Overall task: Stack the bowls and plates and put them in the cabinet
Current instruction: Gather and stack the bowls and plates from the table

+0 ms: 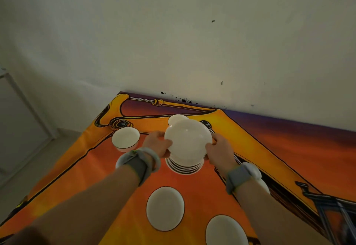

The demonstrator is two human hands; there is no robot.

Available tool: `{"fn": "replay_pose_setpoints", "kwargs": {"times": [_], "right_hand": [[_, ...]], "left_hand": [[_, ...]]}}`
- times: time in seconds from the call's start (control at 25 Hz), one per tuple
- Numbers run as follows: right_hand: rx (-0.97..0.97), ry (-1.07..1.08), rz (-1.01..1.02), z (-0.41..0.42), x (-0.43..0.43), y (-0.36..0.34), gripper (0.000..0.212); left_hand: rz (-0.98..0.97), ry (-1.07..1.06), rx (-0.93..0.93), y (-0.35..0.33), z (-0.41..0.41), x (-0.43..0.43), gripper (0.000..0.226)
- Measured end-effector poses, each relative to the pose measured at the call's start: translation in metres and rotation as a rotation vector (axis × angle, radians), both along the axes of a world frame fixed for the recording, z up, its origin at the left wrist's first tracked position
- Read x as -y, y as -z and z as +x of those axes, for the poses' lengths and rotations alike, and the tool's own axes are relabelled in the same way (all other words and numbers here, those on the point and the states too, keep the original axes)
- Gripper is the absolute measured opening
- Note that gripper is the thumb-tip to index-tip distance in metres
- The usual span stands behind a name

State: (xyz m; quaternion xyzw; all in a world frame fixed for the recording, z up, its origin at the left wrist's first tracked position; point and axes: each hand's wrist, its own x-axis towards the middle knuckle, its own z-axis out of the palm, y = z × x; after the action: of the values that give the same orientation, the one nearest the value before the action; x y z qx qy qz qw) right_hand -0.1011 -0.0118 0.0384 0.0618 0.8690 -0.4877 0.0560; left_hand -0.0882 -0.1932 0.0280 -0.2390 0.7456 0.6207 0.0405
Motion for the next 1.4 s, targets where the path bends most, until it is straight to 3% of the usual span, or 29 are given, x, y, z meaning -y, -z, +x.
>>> {"fn": "replay_pose_setpoints", "kwargs": {"times": [0.36,0.64,0.92,1.08,1.16,1.28,1.4], "right_hand": [[0.090,-0.048,0.067,-0.054,-0.012,0.063,0.040],[0.078,-0.084,0.124,-0.063,-0.008,0.100,0.028],[0.138,-0.051,0.035,-0.062,-0.008,0.108,0.040],[0.468,0.050,-0.304,-0.068,-0.007,0.106,0.073],[0.588,0.074,-0.456,-0.073,-0.005,0.103,0.068],[0.674,0.074,-0.561,-0.075,0.000,0.105,0.044],[0.703,0.069,-0.551,-0.068,0.007,0.104,0.039]], "left_hand": [[-0.208,-0.010,0.119,0.063,-0.039,-0.015,0.046],[-0.174,-0.061,0.167,0.080,-0.044,-0.006,0.053],[-0.207,-0.023,0.204,0.091,-0.048,-0.001,0.056],[-0.105,0.003,0.301,0.097,-0.060,0.001,0.069],[0.034,0.060,0.377,0.102,-0.065,0.004,0.068],[0.322,0.103,0.458,0.105,-0.067,0.005,0.061],[0.420,0.103,0.457,0.102,-0.063,0.007,0.063]]}}
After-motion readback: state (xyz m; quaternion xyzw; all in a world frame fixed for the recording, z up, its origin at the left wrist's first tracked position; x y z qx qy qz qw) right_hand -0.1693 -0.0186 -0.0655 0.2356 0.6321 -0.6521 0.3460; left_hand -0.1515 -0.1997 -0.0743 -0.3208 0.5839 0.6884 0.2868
